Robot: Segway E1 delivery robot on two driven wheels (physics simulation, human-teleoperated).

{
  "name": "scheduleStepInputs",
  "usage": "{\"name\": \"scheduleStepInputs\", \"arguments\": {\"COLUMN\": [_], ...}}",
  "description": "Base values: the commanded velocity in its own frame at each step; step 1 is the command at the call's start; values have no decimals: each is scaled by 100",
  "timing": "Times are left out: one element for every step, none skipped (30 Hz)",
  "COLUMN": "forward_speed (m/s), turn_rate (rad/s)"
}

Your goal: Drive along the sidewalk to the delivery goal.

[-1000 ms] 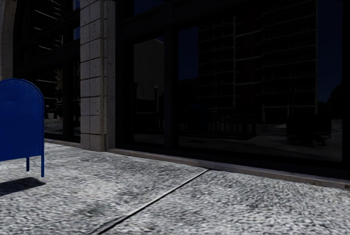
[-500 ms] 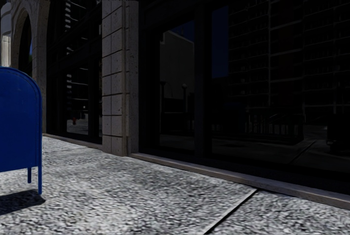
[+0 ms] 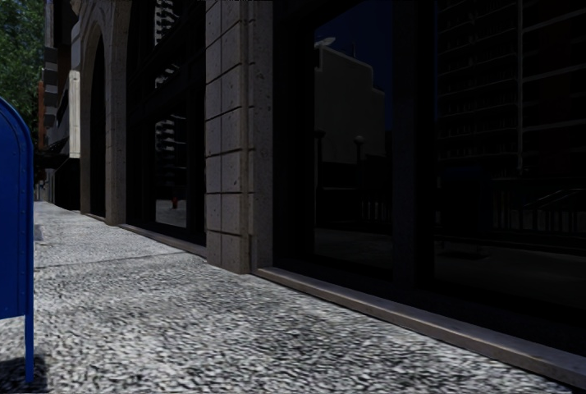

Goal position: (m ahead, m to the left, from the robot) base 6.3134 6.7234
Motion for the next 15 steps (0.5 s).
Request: {"name": "scheduleStepInputs", "arguments": {"forward_speed": [135,135,135,135,135,135,135,135,135,135,135,135,135,135,135], "turn_rate": [43,43,43,43,43,43,43,43,43,43,43,44,49,53,53]}}
